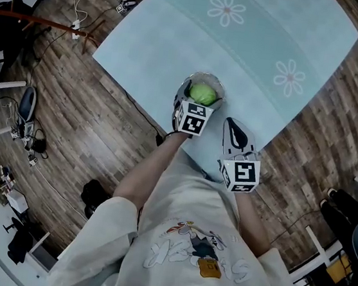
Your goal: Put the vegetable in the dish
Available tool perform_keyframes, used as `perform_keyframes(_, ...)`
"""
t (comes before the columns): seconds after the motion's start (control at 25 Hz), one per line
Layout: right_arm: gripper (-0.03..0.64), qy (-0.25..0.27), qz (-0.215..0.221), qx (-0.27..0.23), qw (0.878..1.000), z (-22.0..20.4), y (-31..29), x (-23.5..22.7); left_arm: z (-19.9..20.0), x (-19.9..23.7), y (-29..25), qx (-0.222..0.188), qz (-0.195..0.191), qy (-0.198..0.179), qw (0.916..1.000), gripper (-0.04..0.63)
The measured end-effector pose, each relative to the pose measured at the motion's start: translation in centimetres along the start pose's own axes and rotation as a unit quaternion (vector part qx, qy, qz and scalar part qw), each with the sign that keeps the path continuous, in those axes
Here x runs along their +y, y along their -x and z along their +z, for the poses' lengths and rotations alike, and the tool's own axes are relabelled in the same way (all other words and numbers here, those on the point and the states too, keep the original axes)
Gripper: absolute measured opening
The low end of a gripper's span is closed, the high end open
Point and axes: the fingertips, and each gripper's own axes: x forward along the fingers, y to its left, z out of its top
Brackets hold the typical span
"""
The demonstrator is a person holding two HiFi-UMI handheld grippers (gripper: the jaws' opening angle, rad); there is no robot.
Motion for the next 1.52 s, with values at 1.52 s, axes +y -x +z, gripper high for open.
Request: perform_keyframes(1.52,0.023,-0.001,-0.021,0.004,1.0,-0.5,0.9,-0.5,-0.7,0.6,0.7,0.02,0.003,-0.049,0.9986,0.528)
